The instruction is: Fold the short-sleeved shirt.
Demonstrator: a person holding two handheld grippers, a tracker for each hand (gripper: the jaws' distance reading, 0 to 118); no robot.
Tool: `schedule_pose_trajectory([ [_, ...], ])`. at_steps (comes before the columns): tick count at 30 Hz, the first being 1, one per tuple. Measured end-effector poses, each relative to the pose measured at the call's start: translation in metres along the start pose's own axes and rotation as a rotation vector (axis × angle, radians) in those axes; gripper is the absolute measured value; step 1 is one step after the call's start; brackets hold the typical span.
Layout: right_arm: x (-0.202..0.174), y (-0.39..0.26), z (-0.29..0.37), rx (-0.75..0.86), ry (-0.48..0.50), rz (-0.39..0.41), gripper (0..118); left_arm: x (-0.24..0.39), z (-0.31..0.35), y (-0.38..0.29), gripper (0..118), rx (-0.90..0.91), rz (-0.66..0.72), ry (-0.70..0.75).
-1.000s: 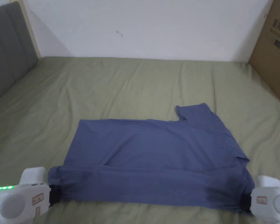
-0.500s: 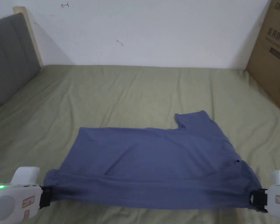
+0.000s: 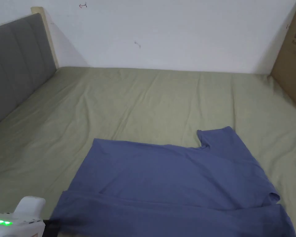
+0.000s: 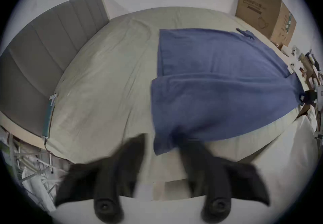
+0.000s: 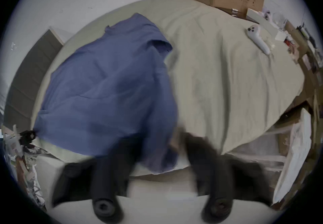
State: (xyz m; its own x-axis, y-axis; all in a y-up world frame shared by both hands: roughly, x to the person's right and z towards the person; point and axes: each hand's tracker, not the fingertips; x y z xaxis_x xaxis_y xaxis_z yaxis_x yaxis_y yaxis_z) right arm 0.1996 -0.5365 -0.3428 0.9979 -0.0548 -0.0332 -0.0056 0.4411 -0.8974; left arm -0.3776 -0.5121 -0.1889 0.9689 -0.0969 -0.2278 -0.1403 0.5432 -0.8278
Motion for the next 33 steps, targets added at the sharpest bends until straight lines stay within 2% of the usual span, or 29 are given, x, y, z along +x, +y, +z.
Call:
schedule_pose_trajectory([
  [1,0.0,0.004,0.006,0.023,0.008,0.006,88,-0.003,0.003,0.001,99,0.005,0.024,-0.001],
  [4,-0.002,0.026,0.027,0.103,0.087,-0.003,86,-0.008,0.021,0.013,95,0.1,0.139,-0.038],
  [5,-0.001,0.038,0.033,0.141,0.097,-0.001,79,-0.008,0.025,0.022,82,0.107,0.167,-0.071],
  [6,-0.005,0.05,0.038,0.17,0.105,0.02,62,-0.006,0.028,0.03,54,0.12,0.186,-0.101],
  [7,-0.01,0.061,0.041,0.19,0.101,0.049,12,-0.003,0.031,0.038,2,0.129,0.197,-0.108],
  [8,-0.017,0.073,0.042,0.214,0.084,0.072,0,0.002,0.03,0.047,0,0.136,0.178,-0.105],
  [12,-0.035,0.119,0.029,0.2,0.11,0.078,0,0.021,0.011,0.071,0,0.134,0.119,-0.117],
  [15,-0.043,0.147,0.007,0.199,0.091,0.077,0,0.026,-0.005,0.089,0,0.132,0.124,-0.107],
  [18,-0.045,0.18,-0.017,0.184,0.115,0.059,0,0.027,-0.021,0.106,0,0.133,0.146,-0.12],
  [24,-0.051,0.256,-0.067,0.181,0.1,0.06,0,0.034,-0.053,0.142,0,0.116,0.114,-0.117],
  [25,-0.054,0.263,-0.074,0.176,0.092,0.078,19,0.035,-0.059,0.147,0,0.111,0.116,-0.121],
  [26,-0.055,0.275,-0.084,0.128,0.097,0.086,51,0.036,-0.065,0.151,0,0.109,0.117,-0.125],
  [27,-0.055,0.285,-0.097,0.091,0.099,0.08,77,0.037,-0.07,0.157,0,0.104,0.12,-0.126],
  [28,-0.055,0.291,-0.106,0.097,0.103,0.07,83,0.038,-0.074,0.16,0,0.102,0.122,-0.128],
  [31,-0.057,0.304,-0.141,0.037,0.086,0.041,83,0.04,-0.09,0.168,0,0.087,0.135,-0.136],
  [33,-0.06,0.304,-0.162,0.0,0.082,0.084,82,0.041,-0.101,0.171,0,0.072,0.129,-0.136],
])
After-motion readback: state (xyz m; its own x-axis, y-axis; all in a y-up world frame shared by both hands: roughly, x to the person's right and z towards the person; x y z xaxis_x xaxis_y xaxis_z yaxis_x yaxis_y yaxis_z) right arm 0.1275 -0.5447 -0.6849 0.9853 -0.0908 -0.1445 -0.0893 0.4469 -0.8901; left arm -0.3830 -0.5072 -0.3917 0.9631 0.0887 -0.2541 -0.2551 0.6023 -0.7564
